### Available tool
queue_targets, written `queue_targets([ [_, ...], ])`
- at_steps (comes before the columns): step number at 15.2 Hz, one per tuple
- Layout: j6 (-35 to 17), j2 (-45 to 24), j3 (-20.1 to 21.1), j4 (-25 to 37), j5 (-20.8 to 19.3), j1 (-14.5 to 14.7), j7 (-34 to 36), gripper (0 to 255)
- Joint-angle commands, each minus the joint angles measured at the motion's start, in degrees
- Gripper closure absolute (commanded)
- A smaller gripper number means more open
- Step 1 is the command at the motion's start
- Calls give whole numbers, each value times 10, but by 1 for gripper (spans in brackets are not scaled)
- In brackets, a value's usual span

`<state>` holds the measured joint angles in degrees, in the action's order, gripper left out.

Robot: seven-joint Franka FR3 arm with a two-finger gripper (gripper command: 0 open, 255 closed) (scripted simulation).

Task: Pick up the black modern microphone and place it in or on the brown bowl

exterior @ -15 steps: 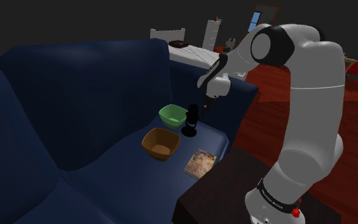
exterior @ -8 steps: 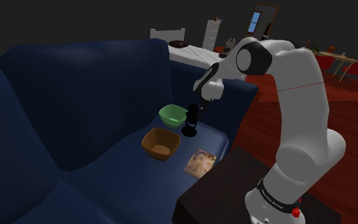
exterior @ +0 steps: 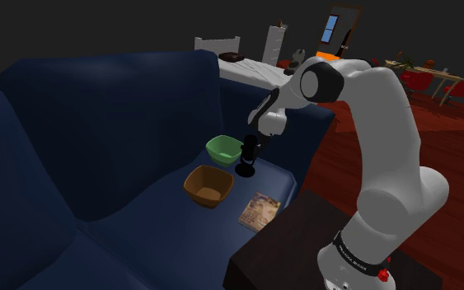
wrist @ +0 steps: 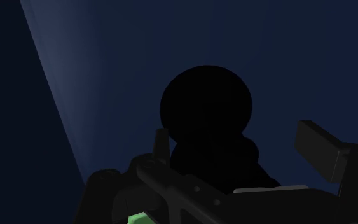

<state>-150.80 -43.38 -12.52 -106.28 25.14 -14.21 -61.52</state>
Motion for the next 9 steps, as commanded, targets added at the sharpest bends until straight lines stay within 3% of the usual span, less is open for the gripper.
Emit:
queue_targets([
  [1,-1,-1,0,1,0,0,0,0],
  [5,-1,-1,0,1,0,0,0,0],
  [6,-1,-1,0,1,0,0,0,255],
  [9,-1,-1,0,1,0,0,0,255],
])
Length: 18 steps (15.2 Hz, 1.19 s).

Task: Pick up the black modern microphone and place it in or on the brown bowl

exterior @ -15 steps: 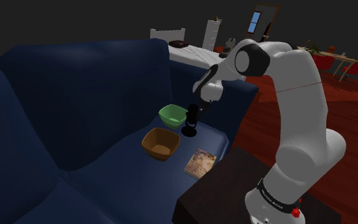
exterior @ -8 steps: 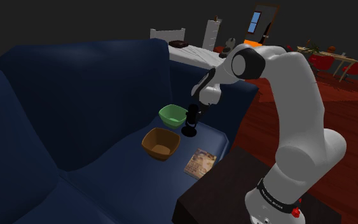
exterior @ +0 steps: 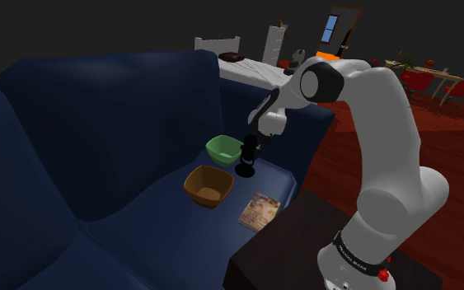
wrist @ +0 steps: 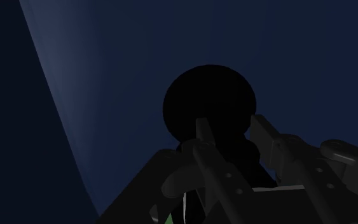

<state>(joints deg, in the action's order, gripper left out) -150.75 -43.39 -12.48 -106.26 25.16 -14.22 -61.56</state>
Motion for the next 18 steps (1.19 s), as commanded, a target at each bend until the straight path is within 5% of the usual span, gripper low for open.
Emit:
queue_targets([
  [1,-1,-1,0,1,0,0,0,255],
  [18,52,76,-29,-25,-28,22,23,255],
])
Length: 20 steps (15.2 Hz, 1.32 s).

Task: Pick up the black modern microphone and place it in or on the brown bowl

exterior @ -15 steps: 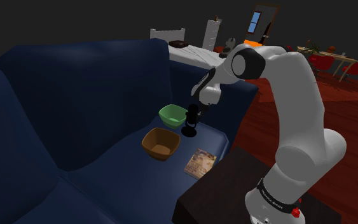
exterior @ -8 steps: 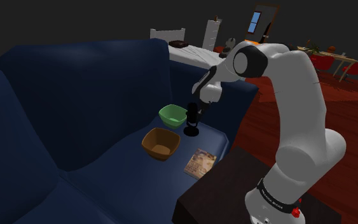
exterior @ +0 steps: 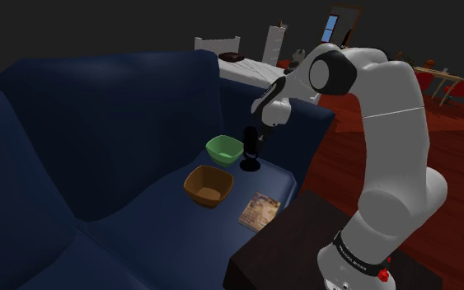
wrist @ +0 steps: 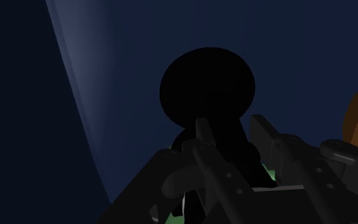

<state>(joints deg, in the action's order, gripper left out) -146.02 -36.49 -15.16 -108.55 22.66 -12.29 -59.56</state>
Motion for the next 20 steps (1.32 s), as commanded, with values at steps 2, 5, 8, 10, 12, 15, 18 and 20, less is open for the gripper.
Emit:
queue_targets([
  [2,14,19,-7,-4,-8,6,7,255],
  [5,29,37,-14,-7,-16,11,13,255],
  [8,44,54,-21,-8,-25,16,20,255],
  [10,54,65,-25,-9,-30,19,24,255],
  [12,65,76,-29,-9,-36,21,29,255],
  [15,81,92,-35,-7,-45,25,35,255],
  [18,98,107,-40,-5,-54,29,42,255],
  [20,109,117,-44,-3,-59,31,46,255],
])
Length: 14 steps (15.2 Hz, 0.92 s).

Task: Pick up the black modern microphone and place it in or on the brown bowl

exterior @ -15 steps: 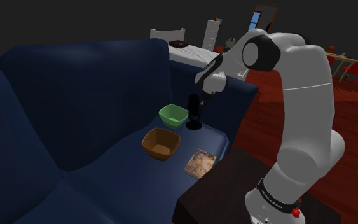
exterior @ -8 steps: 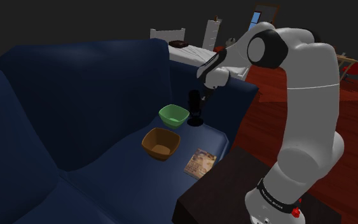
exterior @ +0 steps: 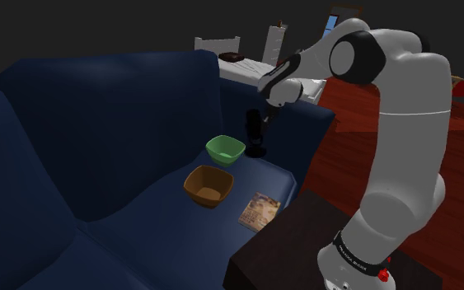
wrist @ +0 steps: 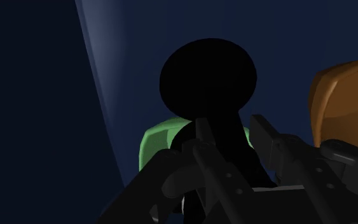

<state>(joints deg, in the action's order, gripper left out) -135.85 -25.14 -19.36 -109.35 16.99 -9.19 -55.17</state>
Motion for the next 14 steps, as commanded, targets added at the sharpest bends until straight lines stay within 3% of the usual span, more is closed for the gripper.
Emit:
queue_targets([
  [1,13,8,-3,6,-5,2,4,255],
  [5,33,24,-8,12,-15,5,11,255],
  [14,-16,126,5,-122,-66,102,139,255],
])
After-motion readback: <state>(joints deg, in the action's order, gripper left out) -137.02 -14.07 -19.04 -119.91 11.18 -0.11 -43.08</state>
